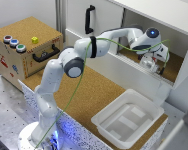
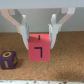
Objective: Put the pink object on the table
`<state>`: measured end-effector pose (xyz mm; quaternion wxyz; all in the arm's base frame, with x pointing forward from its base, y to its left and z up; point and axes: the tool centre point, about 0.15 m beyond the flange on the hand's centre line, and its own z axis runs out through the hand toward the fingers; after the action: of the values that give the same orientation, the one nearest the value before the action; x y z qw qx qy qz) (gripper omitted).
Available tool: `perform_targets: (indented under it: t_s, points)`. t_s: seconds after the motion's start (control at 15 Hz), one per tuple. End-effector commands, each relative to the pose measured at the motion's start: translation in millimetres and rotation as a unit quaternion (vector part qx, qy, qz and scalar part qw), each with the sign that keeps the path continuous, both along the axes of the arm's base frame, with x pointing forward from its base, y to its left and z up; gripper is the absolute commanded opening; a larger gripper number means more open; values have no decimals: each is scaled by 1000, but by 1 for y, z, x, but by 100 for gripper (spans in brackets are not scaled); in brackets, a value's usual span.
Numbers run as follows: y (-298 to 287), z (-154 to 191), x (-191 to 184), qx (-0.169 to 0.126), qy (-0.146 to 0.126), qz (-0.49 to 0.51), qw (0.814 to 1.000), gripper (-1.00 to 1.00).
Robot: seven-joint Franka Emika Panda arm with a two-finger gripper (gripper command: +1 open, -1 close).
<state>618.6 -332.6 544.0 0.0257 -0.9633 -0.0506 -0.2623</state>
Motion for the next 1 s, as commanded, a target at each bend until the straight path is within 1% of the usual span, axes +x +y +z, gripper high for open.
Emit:
perform_targets:
  t_s: [0.0,0.07,0.13,0.33,0.53,0.73,0.93]
  points:
    - [16,0,-54,-10,-9,16,1000,-100]
    - [18,1,-61,-20,-9,14,1000,-100]
    - [19,1,-68,-25,-7,7,1000,-100]
    - [35,9,-96,-42,-13,-26,999,-100]
    - [56,6,-128,-44,14,-47,998,-100]
    - [84,-3,-168,-66,30,-58,996,-100]
    - [110,-16,-198,-74,44,-60,994,-100]
